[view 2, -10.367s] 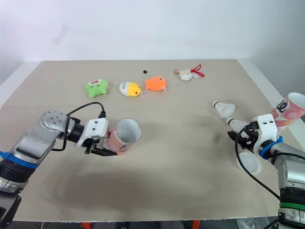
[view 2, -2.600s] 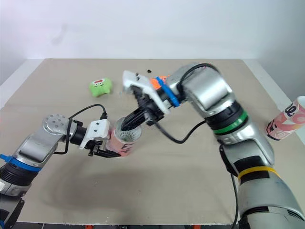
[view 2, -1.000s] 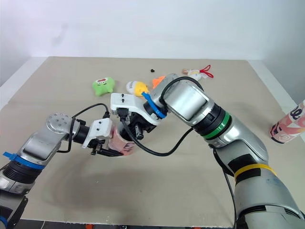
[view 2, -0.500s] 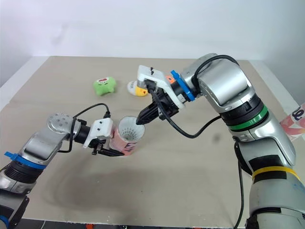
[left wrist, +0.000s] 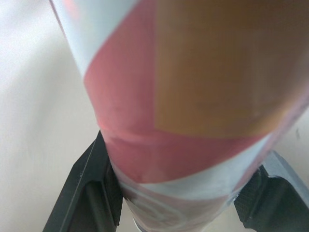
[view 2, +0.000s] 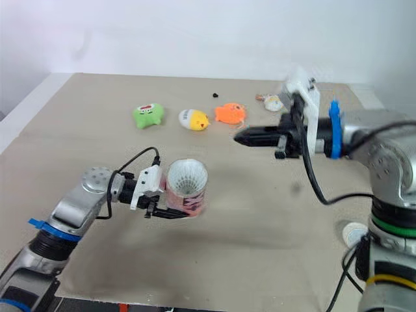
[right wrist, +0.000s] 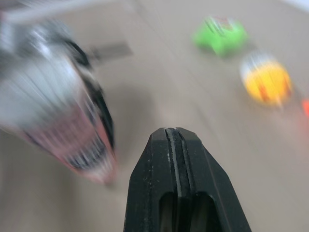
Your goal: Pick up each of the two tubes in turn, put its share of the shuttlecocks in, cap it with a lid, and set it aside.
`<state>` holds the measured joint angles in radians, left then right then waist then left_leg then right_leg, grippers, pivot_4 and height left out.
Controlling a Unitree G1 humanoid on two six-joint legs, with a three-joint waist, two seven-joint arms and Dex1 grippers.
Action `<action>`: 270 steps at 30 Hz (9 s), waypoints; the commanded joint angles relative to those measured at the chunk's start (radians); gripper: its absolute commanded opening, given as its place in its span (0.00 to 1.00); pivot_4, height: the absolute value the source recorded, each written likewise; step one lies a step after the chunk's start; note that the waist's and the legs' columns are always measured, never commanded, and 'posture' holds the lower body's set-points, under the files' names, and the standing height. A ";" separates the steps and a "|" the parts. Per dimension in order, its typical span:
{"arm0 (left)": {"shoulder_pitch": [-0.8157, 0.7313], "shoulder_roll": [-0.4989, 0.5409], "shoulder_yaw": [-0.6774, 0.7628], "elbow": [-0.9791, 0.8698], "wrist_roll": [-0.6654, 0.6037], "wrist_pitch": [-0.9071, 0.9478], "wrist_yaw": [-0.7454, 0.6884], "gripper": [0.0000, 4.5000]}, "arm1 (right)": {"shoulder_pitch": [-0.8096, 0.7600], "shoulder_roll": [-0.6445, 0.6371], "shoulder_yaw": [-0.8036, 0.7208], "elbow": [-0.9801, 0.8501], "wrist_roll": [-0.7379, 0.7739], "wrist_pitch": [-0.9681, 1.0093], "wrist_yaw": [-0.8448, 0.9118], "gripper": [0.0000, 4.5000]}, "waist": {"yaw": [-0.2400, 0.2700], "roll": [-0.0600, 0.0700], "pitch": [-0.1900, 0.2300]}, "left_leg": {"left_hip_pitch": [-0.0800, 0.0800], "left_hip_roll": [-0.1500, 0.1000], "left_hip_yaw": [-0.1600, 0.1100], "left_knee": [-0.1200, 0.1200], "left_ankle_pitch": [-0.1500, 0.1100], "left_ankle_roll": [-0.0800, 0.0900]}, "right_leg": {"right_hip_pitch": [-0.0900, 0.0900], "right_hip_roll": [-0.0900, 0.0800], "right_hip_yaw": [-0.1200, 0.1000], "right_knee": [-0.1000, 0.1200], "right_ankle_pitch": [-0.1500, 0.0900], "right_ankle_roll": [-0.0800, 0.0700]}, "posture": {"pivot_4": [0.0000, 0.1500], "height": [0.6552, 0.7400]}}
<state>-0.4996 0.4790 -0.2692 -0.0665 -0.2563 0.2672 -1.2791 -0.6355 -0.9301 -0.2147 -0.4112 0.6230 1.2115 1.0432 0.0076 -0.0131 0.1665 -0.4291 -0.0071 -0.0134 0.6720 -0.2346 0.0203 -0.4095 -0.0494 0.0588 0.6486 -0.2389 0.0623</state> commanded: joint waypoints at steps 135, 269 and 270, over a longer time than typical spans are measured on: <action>0.000 -0.011 -0.154 0.282 0.080 -0.069 -0.050 0.54 | -0.688 0.171 0.720 0.262 -0.547 -0.733 0.432 0.01 | -0.031 0.000 -0.015 | 0.020 0.009 0.006 -0.004 0.001 0.001 | 0.007 0.008 0.005 0.000 0.000 -0.007 | 1.00 1.00; 0.014 0.017 -0.103 0.271 0.064 -0.051 -0.023 0.54 | -0.591 0.161 0.576 0.314 -0.169 -0.555 0.571 0.01 | -0.031 0.000 -0.017 | 0.025 0.022 0.007 -0.016 0.002 -0.001 | 0.007 0.023 0.007 0.002 -0.004 -0.026 | 1.00 1.00; 0.014 0.018 -0.103 0.271 0.064 -0.052 -0.023 0.54 | -0.591 0.168 0.580 0.310 -0.166 -0.549 0.569 0.01 | -0.031 0.000 -0.017 | 0.024 0.022 0.007 -0.016 0.002 -0.001 | 0.007 0.023 0.007 0.002 -0.004 -0.026 | 1.00 1.00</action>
<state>-0.5098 0.4776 -0.3465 0.1466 -0.2527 0.1973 -1.3219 -1.2170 -0.7645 0.3854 -0.0758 0.4422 0.6566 1.5710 -0.0234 -0.0129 0.1495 -0.4046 0.0146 -0.0059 0.6563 -0.2325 0.0194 -0.4026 -0.0265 0.0656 0.6502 -0.2428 0.0361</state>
